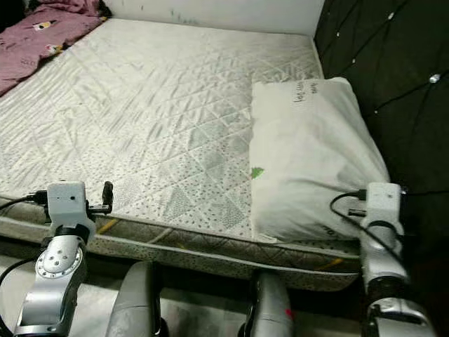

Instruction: Clean up the room

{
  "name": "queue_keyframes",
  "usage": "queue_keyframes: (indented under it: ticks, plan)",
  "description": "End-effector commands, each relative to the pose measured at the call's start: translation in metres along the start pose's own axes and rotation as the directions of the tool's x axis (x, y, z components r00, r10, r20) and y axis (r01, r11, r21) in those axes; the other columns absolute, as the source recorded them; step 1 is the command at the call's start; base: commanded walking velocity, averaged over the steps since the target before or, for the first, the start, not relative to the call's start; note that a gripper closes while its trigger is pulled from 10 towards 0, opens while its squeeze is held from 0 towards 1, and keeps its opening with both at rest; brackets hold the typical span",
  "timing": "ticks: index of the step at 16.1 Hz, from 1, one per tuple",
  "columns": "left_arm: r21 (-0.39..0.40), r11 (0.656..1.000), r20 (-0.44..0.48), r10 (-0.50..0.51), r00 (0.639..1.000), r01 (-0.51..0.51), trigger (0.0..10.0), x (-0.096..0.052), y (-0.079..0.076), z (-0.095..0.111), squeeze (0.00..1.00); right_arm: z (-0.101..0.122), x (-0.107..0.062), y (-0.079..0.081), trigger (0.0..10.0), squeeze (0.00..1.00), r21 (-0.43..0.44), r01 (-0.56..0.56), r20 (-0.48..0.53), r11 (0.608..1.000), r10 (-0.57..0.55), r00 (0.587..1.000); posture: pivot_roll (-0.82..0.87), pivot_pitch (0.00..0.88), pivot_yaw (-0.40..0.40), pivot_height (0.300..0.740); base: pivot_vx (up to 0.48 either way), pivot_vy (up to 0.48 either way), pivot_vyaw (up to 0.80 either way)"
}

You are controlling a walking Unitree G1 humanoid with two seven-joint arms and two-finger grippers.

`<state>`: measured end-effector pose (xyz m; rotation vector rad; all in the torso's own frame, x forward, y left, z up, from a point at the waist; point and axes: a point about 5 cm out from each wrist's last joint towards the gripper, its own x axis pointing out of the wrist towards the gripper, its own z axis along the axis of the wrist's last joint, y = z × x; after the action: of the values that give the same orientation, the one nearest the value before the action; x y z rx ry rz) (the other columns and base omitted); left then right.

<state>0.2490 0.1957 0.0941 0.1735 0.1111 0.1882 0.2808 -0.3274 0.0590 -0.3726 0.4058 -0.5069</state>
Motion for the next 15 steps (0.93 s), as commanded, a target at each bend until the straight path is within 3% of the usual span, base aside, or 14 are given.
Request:
queue_keyframes:
  ticks: [1, 2, 6, 8, 12, 13, 14, 15]
  plan:
    - [0.009, 1.000, 0.005, 0.002, 1.000, -0.002, 10.0, 0.001, 0.000, 0.001, 0.00, -0.004, -0.004, 0.009, 10.0, 0.43, 0.010, -0.026, 0.000, 1.000, 0.026, 1.000, -0.05, 0.000, -0.025, 0.582, 0.000, 0.000, 0.00]
    - [0.007, 1.000, 0.005, 0.003, 1.000, -0.003, 10.0, 0.002, 0.001, 0.001, 0.00, 0.014, -0.006, 0.021, 10.0, 1.00, 0.083, -0.069, 0.086, 0.994, 0.062, 0.994, -0.06, 0.000, -0.023, 0.582, 0.000, 0.000, 0.00]
    - [0.008, 1.000, 0.007, -0.003, 1.000, 0.003, 10.0, 0.003, 0.000, 0.002, 0.00, 0.039, -0.014, 0.048, 10.0, 1.00, 0.173, -0.149, 0.189, 0.974, 0.115, 0.975, -0.06, 0.000, -0.019, 0.582, 0.000, 0.000, 0.00]
    - [0.006, 1.000, 0.008, -0.003, 1.000, 0.003, 10.0, 0.004, 0.000, 0.002, 0.00, 0.052, -0.028, 0.071, 10.0, 1.00, 0.226, -0.236, 0.251, 0.945, 0.178, 0.952, -0.06, 0.000, -0.018, 0.582, 0.000, 0.000, 0.00]
    - [0.008, 1.000, 0.009, -0.008, 1.000, 0.008, 10.0, 0.005, 0.000, 0.003, 0.00, 0.067, -0.047, 0.094, 10.0, 1.00, 0.257, -0.379, 0.351, 0.889, 0.279, 0.894, -0.06, 0.000, -0.013, 0.591, 0.000, 0.000, 0.00]
    - [0.008, 1.000, 0.010, -0.011, 1.000, 0.010, 10.0, 0.006, 0.000, 0.003, 0.00, 0.072, -0.048, 0.096, 10.0, 0.94, 0.259, -0.379, 0.357, 0.888, 0.277, 0.892, -0.06, 0.000, -0.012, 0.606, 0.000, 0.000, 0.00]
    - [0.007, 1.000, 0.011, -0.012, 1.000, 0.012, 10.0, 0.006, -0.001, 0.003, 0.00, 0.077, -0.047, 0.098, 10.0, 0.13, 0.275, -0.386, 0.359, 0.881, 0.278, 0.891, -0.06, 0.000, -0.011, 0.620, 0.000, 0.000, 0.00]
    - [0.006, 1.000, 0.012, -0.013, 1.000, 0.013, 10.0, 0.007, -0.001, 0.003, 0.00, 0.080, -0.047, 0.100, 10.0, 0.00, 0.287, -0.394, 0.358, 0.873, 0.283, 0.889, -0.06, 0.000, -0.010, 0.634, 0.000, 0.000, 0.00]
